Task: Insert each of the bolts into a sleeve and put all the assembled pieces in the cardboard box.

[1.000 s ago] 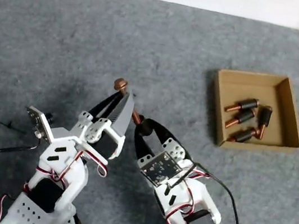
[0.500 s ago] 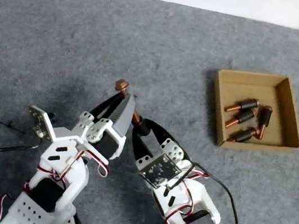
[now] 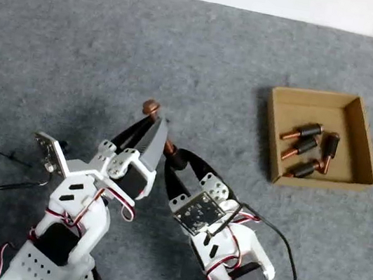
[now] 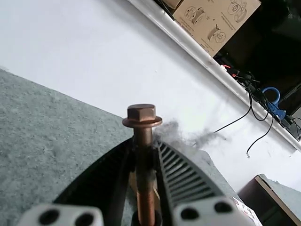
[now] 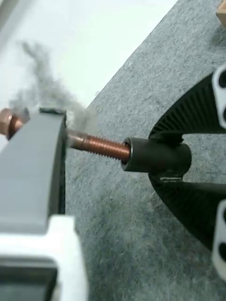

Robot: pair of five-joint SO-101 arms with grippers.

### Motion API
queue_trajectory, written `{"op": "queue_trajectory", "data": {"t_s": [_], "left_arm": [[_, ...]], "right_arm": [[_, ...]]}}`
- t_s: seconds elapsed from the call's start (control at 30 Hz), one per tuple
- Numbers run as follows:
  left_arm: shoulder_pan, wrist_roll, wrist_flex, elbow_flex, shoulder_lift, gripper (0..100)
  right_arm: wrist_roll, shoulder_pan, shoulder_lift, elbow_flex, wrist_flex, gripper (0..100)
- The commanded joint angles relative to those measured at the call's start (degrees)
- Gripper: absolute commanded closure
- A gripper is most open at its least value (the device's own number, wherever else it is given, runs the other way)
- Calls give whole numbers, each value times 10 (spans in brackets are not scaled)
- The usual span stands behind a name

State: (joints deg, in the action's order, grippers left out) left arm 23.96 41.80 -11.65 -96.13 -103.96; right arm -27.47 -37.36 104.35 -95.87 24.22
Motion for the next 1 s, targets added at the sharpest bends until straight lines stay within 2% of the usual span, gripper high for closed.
{"op": "queue_trajectory", "data": {"t_s": [0.0, 0.17, 0.47, 0.57, 0.7, 0.87, 0.97], "left_arm": [[15, -1, -13, -11, -2, 995], [30, -4, -17, -11, -2, 995], [124, -120, -74, -11, -3, 995], [119, -127, -72, -11, -6, 994], [67, -120, -54, -11, -6, 992], [32, -56, -44, -11, -5, 989], [30, -55, -44, -11, -4, 922]], "right_arm": [[-3, -1, 12, -59, -22, 995], [1, 23, 12, -59, -30, 995], [1, 42, 12, -61, -33, 995], [1, 42, 12, -61, -31, 995], [1, 45, 12, -60, -26, 995], [1, 61, 12, -61, -23, 995], [1, 61, 12, -61, -18, 995]]}}
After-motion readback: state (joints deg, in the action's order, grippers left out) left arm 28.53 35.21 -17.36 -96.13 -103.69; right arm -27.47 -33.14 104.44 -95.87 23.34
